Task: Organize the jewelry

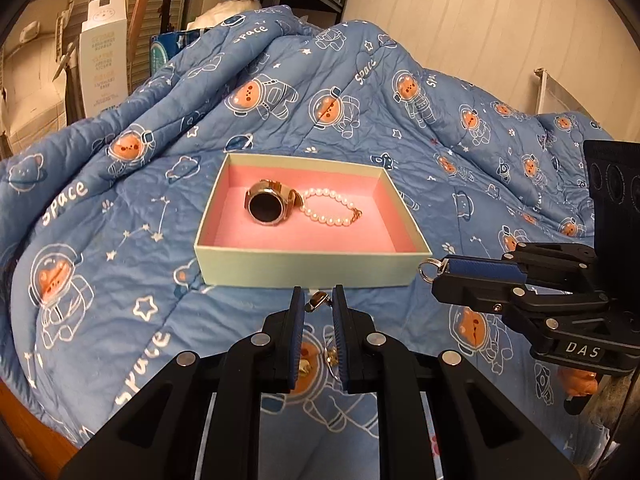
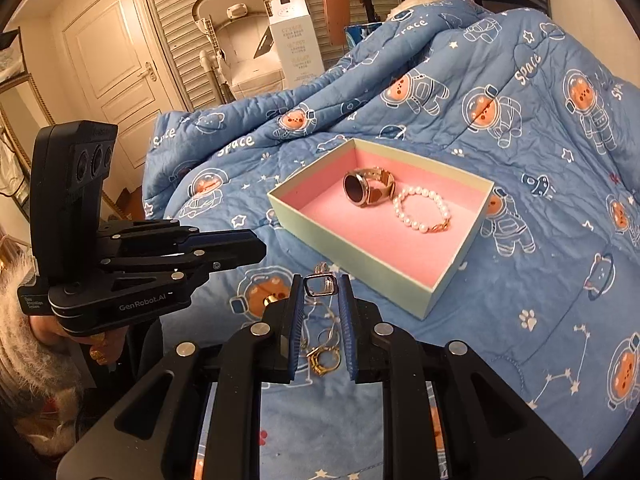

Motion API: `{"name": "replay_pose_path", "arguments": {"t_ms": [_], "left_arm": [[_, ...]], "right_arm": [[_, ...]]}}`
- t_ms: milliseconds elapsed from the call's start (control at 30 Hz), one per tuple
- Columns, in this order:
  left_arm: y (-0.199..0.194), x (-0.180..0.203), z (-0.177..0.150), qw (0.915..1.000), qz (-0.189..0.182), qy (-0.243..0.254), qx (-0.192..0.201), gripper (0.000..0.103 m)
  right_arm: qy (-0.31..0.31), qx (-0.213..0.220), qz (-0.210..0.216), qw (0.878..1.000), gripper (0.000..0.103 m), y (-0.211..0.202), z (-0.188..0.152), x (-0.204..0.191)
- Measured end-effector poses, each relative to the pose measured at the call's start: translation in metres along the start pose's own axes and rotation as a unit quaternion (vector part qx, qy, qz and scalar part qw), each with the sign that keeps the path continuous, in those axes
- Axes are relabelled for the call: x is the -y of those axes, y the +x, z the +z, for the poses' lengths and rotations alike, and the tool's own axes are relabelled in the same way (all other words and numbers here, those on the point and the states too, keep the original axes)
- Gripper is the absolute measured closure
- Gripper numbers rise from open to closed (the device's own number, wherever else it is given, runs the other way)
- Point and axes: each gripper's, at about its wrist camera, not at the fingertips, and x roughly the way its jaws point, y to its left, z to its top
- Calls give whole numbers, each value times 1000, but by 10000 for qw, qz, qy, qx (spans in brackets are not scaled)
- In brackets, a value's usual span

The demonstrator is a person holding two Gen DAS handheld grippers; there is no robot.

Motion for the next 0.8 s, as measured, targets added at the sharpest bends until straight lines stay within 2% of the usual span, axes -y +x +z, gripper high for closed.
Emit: {"name": "replay_pose_path", "arguments": {"t_ms": [200, 333, 633, 800], "left_arm": [[18, -10, 41, 9999, 5, 19, -167, 89], [38, -15, 57, 9994, 21, -8, -349, 89], [88, -29, 75, 9948, 95, -100, -1012, 89], [109, -33, 79, 9914, 277, 46, -1278, 89]], "right_arm": [[-92, -10, -149, 9998, 85, 14, 29, 18], [-39, -136, -246, 9996, 85, 31, 38, 32], [129, -642, -166, 9977, 85, 77, 49, 56], [91, -969, -65, 9952, 85, 99, 54, 61]]}}
